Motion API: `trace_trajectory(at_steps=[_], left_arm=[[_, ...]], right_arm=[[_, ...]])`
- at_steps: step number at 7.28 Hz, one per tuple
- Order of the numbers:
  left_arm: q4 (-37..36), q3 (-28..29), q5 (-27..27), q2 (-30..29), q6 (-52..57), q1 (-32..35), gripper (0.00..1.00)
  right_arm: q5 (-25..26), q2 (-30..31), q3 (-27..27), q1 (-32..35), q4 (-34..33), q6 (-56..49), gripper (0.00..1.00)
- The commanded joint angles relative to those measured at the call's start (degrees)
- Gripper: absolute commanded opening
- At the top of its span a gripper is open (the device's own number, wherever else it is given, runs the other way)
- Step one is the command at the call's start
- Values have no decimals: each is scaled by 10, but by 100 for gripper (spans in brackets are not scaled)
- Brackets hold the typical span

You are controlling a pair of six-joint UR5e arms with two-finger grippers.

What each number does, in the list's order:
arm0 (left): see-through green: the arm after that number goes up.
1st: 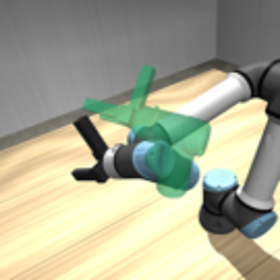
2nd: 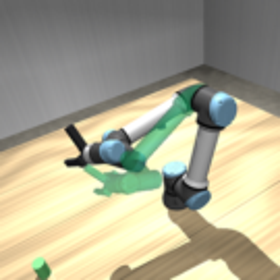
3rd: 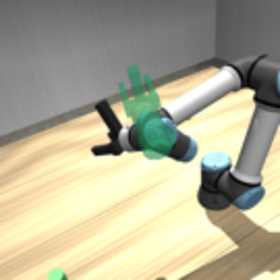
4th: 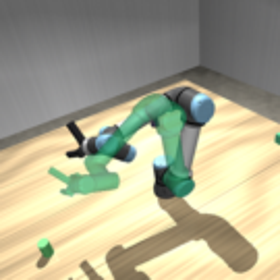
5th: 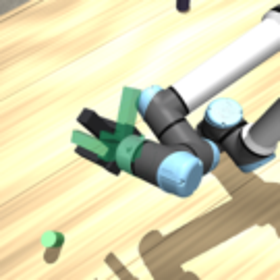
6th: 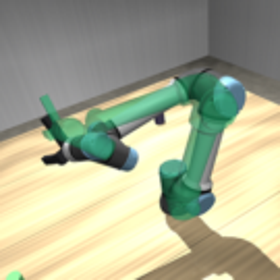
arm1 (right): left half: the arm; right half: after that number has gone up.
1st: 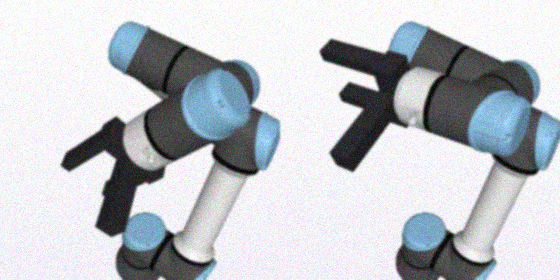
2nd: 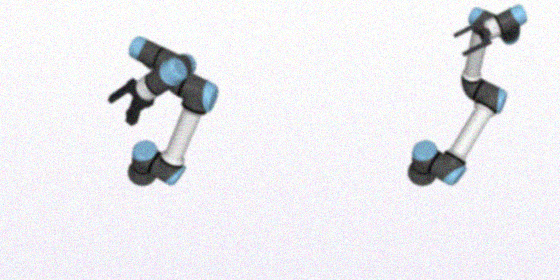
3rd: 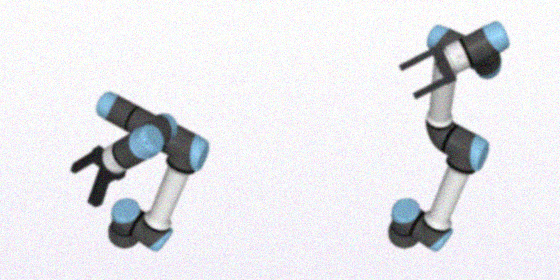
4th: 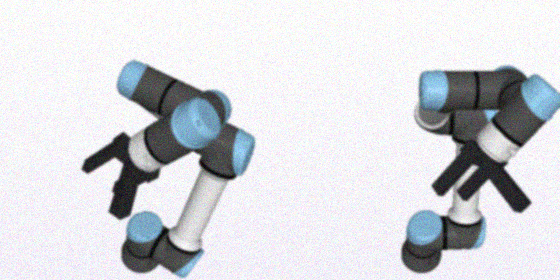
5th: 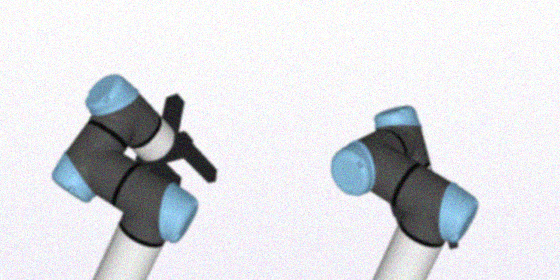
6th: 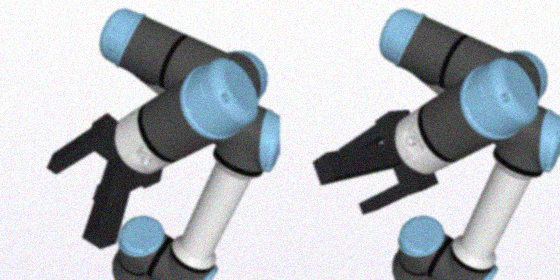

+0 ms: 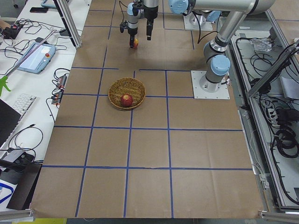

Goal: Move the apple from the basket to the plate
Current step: 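Close the right gripper on the apple and lift it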

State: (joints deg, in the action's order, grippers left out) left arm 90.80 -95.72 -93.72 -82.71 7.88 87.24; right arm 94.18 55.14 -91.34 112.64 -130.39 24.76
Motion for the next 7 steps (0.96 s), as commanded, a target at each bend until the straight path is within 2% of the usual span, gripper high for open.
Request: trace_trajectory(at_steps=[1,3,4,5,7], left_arm=[[0,0,0,-3,2,1,99],[0,-1,-1,-2,4,1,99],[0,-1,-1,0,4,0,99],[-1,0,-1,2,4,0,99],[0,1,-1,2,4,1,99]], right_arm=[[0,4,-2,2,6,2,60],[0,20,-2,-1,7,2,49],[0,40,-1,-10,12,1,49],[1,76,0,-24,48,-3,49],[-1,155,-5,-120,148,-84,49]])
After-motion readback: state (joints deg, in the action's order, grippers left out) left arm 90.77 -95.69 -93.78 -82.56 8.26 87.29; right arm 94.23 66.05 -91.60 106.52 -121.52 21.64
